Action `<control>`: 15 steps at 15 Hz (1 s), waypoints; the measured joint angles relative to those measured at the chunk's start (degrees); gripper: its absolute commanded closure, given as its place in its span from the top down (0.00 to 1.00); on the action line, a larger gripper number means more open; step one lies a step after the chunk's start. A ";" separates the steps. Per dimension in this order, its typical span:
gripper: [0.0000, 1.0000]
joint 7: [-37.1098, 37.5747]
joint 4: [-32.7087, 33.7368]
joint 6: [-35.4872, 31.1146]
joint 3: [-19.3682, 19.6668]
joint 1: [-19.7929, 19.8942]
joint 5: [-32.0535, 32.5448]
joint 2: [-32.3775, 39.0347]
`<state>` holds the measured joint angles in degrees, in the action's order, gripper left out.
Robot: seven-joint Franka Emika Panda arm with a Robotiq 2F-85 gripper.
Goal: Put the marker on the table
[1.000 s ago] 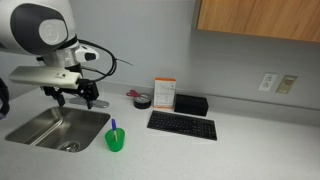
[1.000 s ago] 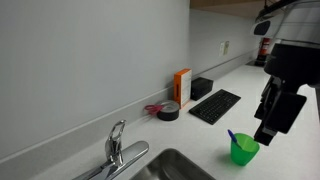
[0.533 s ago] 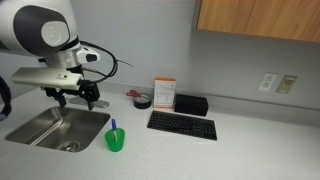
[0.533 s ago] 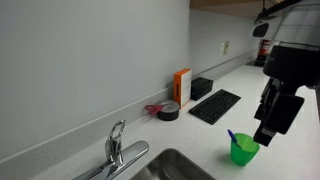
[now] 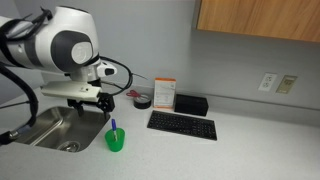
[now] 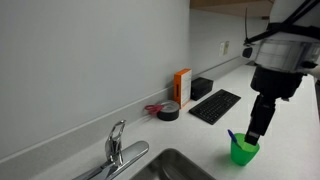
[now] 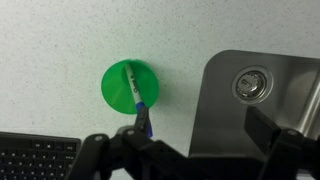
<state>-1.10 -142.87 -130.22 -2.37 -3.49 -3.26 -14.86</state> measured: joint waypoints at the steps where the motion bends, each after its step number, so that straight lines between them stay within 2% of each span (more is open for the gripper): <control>1: 1.00 0.00 0.06 -0.86 0.40 0.42 0.18 1.18; 5: 1.00 0.00 0.65 -3.76 1.58 1.49 0.24 5.15; 15: 1.00 0.11 1.62 -3.76 1.64 1.49 0.24 7.44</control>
<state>-0.98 -141.24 -133.98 -0.73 -1.99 -3.02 -7.43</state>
